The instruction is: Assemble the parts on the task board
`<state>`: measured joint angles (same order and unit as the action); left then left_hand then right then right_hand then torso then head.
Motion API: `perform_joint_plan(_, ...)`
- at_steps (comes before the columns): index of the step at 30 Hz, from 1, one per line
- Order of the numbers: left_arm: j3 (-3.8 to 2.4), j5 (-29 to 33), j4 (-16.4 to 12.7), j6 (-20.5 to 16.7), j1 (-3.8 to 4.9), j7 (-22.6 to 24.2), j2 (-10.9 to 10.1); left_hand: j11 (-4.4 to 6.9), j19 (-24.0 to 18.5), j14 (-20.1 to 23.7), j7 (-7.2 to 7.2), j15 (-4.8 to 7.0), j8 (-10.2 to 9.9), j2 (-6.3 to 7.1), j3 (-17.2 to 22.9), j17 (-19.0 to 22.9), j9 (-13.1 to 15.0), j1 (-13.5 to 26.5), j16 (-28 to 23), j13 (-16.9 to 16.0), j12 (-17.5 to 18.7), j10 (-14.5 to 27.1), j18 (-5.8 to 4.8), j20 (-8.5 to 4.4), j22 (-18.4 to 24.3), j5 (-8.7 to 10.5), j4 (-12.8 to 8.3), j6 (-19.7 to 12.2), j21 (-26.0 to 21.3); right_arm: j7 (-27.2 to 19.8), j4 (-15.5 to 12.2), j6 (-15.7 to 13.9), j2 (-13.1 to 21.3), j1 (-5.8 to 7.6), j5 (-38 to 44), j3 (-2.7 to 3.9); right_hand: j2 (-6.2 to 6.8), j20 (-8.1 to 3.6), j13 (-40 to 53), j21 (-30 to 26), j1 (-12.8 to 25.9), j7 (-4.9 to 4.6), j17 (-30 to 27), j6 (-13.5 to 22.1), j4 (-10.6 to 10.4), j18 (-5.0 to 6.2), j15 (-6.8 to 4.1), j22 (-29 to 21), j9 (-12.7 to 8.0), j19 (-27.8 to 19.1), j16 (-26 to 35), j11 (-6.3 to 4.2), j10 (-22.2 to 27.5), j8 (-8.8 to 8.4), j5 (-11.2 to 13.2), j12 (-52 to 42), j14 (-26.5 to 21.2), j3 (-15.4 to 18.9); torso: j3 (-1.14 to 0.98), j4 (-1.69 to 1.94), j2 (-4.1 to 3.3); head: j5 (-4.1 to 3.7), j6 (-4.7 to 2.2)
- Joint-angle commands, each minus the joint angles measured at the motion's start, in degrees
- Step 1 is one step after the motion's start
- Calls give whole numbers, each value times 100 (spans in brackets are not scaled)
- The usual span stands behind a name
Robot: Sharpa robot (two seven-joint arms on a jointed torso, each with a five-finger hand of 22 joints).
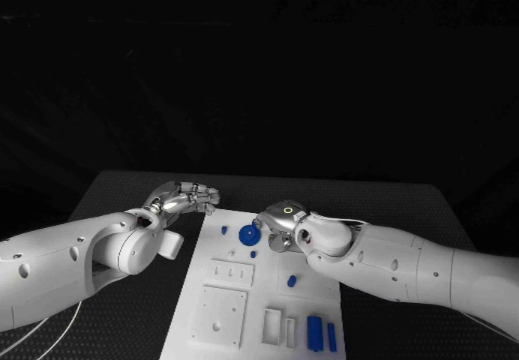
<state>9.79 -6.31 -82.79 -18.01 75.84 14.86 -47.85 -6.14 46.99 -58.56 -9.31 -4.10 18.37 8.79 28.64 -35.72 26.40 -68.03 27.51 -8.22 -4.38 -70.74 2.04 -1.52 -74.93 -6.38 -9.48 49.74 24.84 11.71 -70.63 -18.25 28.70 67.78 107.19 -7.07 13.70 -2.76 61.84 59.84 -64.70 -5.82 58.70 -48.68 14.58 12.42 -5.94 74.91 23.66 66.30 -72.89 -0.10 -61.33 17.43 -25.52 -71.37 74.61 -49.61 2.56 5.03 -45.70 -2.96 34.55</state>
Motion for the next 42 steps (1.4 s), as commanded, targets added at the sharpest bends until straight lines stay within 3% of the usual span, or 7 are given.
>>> perform_joint_plan(1, -5, -8, -27, 42, 6, 37, -4, -9, -44, 28, -31, -2, -35, -8, -4, -8, 9, 59, 24, -9, 22, -28, 100, -9, -105, 28, -31, -19, 23, 56, -125, -17, 105, -4, -21, -2, -16, 10, 10, 16, 45, -65, 6, -101, 7, 258, 6, 11, 6, 11, 28, 25, -2, -17, -38, -5, 27, -29, 1, -3, -1, -6, -6)
perform_joint_plan(9, -5, -8, -37, 41, 6, 37, -30, -10, -44, 28, -32, -2, -36, -7, 0, -8, 10, 63, 25, -10, 23, -27, 100, -9, -105, 27, -35, -22, 24, -9, -434, -482, 425, 1, -154, 26, 7, 4, 10, 18, 65, -85, 15, -151, 10, 258, 17, 6, 13, 26, 34, 41, -18, 12, -67, -10, 37, -79, -2, -12, -3, -13, -32)
perform_joint_plan(16, -5, -8, -48, 50, 6, 45, -57, -10, -45, 28, -32, -2, -36, -6, 4, -8, 11, 63, 25, -10, 24, -26, 101, -10, -105, 27, -40, -22, 26, -203, -752, -727, 900, 26, -662, 204, 55, -7, 7, 17, 70, -103, 21, -208, -15, 258, 33, -4, 19, 47, 44, 59, -35, 41, 28, -12, 46, -124, 0, -12, 0, -52, -63)
perform_joint_plan(20, -5, -8, -22, 60, 6, 47, -54, -8, -45, 28, -31, -1, -33, -9, 10, -9, 13, 62, 25, -13, 21, -32, 101, -10, -105, 27, -47, -17, 27, -568, -915, -699, 1271, 64, -1438, 297, 157, -25, 5, 18, 164, -184, 30, -331, -149, 258, 102, -19, 37, 77, 62, 138, -41, 101, 961, -15, 66, 51, 1, -18, 7, -89, -79)
perform_joint_plan(23, -4, -13, -3, 71, 6, 48, -47, -3, -46, 27, -27, -1, -27, -13, 16, -10, 18, 66, 26, -18, 15, -45, 101, -10, -105, 27, -53, -6, 30, -924, -975, -646, 1541, 80, -2002, 337, 170, -32, 9, 14, 268, -213, 40, -339, -199, 258, 127, -22, 30, 69, 74, 162, -17, 98, 1177, -17, 60, 332, -2, -35, 14, -106, -100)
perform_joint_plan(29, -4, -19, 36, 103, 5, 55, -19, 47, -50, 24, -4, 0, 1, -26, 35, -15, 42, 102, 31, -55, -37, -154, 100, -10, -105, 33, -84, 46, 45, -1494, -863, -514, 1892, 85, -2774, 346, 137, -34, 16, -9, 385, -217, 60, -323, -213, 258, 125, -24, 19, 13, 101, 165, 45, 82, 1409, -15, 26, 816, -27, -97, 28, -157, -122)
perform_joint_plan(42, -1, -21, 111, 124, 1, 58, 39, 55, -52, 26, -2, -1, 2, -27, 37, -16, 46, 119, 31, -63, -44, -170, 99, -9, -104, 38, -97, 48, 49, -1894, -745, -519, 2268, -162, -3015, 341, 47, -16, 27, -64, 710, -243, 133, -220, -71, 258, 147, -14, 0, -150, 146, 191, 200, 27, 1120, -19, -85, 1967, -113, -181, 30, -166, -88)
